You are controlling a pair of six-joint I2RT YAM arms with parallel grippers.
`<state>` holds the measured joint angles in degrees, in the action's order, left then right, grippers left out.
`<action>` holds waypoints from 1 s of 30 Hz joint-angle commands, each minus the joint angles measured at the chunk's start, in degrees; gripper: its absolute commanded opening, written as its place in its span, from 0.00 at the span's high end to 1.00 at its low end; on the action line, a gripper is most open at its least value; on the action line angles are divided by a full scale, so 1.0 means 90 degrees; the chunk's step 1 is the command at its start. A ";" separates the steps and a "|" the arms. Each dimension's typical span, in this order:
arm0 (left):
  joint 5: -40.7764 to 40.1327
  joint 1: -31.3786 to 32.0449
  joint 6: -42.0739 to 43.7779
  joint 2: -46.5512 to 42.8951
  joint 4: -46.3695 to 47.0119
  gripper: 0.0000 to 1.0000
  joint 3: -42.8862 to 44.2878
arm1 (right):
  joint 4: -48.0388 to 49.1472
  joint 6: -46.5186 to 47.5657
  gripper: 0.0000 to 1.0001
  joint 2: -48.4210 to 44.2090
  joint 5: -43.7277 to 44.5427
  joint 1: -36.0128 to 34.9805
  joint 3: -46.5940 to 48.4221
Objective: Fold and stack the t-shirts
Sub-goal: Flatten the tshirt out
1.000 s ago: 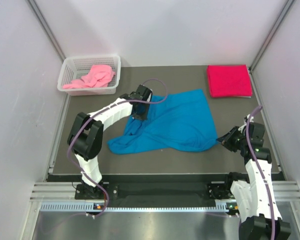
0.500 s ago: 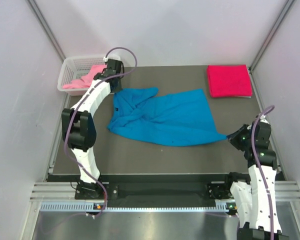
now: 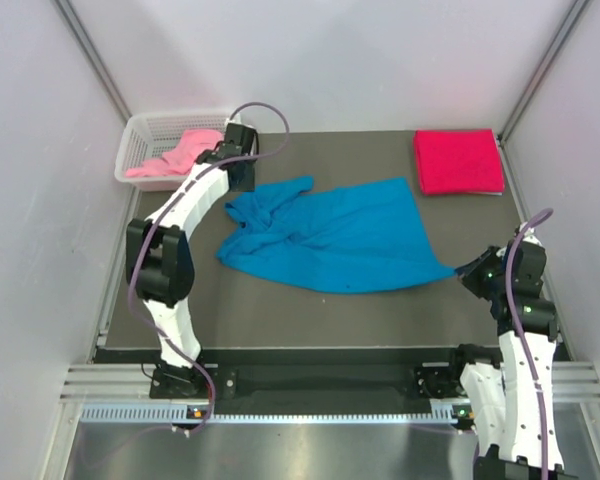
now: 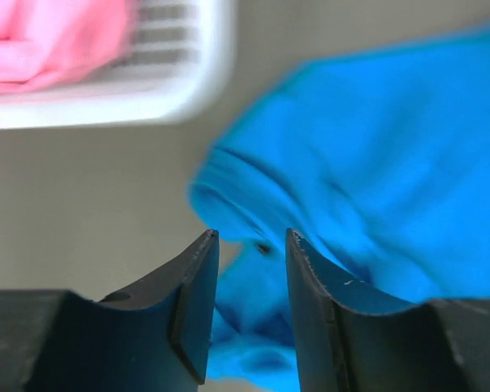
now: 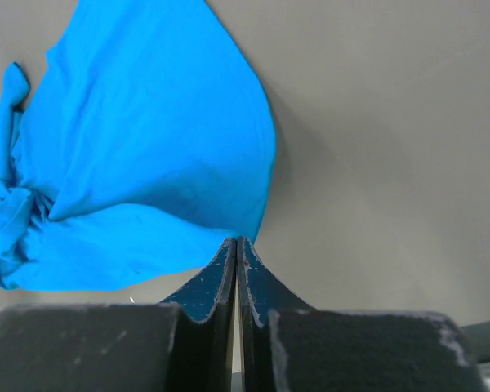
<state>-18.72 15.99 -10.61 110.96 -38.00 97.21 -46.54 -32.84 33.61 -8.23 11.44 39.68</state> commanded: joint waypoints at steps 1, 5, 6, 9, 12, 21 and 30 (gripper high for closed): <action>0.1590 0.0615 0.0875 -0.1302 0.0861 0.56 -0.0748 | 0.0337 -0.0013 1.00 -0.0091 -0.0199 0.0067 -0.0131; 0.1621 0.1357 0.1734 -0.1538 0.1302 0.52 -0.1406 | 0.0425 -0.0023 1.00 -0.0101 -0.0335 0.0067 -0.0200; 0.1718 0.1494 0.1784 -0.1402 0.1205 0.52 -0.1426 | 0.0435 -0.0033 1.00 -0.0111 -0.0374 0.0067 -0.0219; 0.1934 0.1651 0.1823 -0.1109 0.1107 0.53 -0.1416 | 0.0445 -0.0004 1.00 -0.0111 -0.0384 0.0057 -0.0200; 0.1720 0.1827 0.1940 -0.0816 0.1146 0.53 -0.1358 | 0.0455 0.0016 1.00 -0.0082 -0.0414 0.0057 -0.0190; 0.1095 0.2256 0.2380 0.0190 0.0892 0.55 -0.1055 | 0.0543 -0.0052 1.00 -0.0072 -0.0521 0.0067 -0.0210; 0.0499 0.2452 0.2439 0.0591 0.0922 0.57 -0.1016 | 0.0552 -0.0052 1.00 -0.0082 -0.0502 0.0067 -0.0249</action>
<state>-10.33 38.04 10.50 115.81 -30.17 85.73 -44.12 -33.15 33.12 -12.32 11.44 37.50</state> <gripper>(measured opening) 0.440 0.004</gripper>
